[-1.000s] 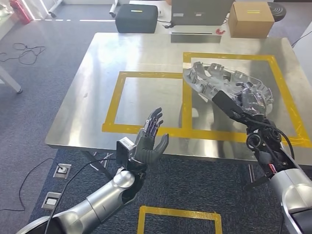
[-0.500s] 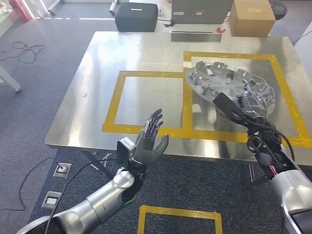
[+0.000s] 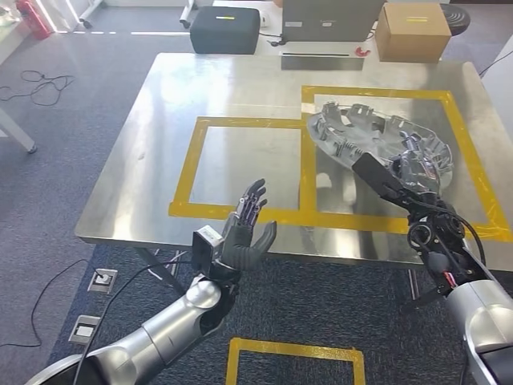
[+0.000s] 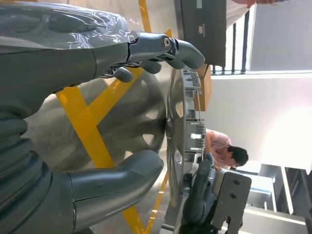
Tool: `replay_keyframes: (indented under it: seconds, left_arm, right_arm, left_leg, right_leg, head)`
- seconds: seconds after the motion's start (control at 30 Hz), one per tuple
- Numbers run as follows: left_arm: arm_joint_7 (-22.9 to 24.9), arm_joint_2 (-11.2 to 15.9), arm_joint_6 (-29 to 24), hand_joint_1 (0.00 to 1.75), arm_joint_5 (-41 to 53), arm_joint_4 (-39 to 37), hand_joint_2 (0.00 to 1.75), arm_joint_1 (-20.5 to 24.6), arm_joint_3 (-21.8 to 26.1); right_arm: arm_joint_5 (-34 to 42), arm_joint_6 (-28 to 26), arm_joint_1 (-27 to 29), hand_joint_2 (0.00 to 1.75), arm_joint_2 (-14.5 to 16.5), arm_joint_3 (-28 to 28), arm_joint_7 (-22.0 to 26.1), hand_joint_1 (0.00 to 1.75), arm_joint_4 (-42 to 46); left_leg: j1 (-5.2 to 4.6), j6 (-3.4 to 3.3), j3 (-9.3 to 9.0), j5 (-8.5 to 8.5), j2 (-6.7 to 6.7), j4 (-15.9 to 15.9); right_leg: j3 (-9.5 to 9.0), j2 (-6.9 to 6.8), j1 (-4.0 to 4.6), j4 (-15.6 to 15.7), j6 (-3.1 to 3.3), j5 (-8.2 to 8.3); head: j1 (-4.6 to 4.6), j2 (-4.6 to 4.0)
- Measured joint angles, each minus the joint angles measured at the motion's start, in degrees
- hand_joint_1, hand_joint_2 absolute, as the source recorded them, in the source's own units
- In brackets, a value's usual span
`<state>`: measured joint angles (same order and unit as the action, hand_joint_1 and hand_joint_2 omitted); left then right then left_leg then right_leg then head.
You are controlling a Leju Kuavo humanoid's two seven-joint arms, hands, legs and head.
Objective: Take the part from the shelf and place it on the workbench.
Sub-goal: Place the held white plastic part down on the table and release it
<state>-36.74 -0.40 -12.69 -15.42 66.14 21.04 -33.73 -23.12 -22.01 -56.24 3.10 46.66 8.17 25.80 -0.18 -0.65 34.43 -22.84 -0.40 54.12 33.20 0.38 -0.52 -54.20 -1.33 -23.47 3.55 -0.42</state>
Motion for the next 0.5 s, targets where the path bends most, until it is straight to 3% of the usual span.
replay_keyframes:
  seconds: [0.33, 0.5]
  left_arm:
    - [0.07, 0.34, -0.16, 0.0, 0.03, 0.0, 1.75, -0.04, 0.0]
    - [0.15, 0.4, -0.56, 0.0, 0.06, 0.0, 1.75, -0.04, 0.0]
  right_arm:
    - [0.17, 0.0, 0.54, 0.0, 0.0, -0.07, 0.24, 0.0, -0.21]
    - [0.77, 3.92, 0.51, 0.0, 0.0, -0.27, -0.51, 0.0, -0.23]
  left_leg:
    - [0.0, 0.02, -0.03, 0.07, 0.0, 0.0]
    - [0.0, 0.0, -0.12, 0.09, 0.0, 0.0]
  right_leg:
    - [-0.04, 0.0, 0.0, 0.0, -0.03, 0.09]
    - [-0.13, 0.0, 0.0, 0.0, -0.03, 0.11]
  head:
    - [0.01, 0.0]
    - [0.0, 0.0]
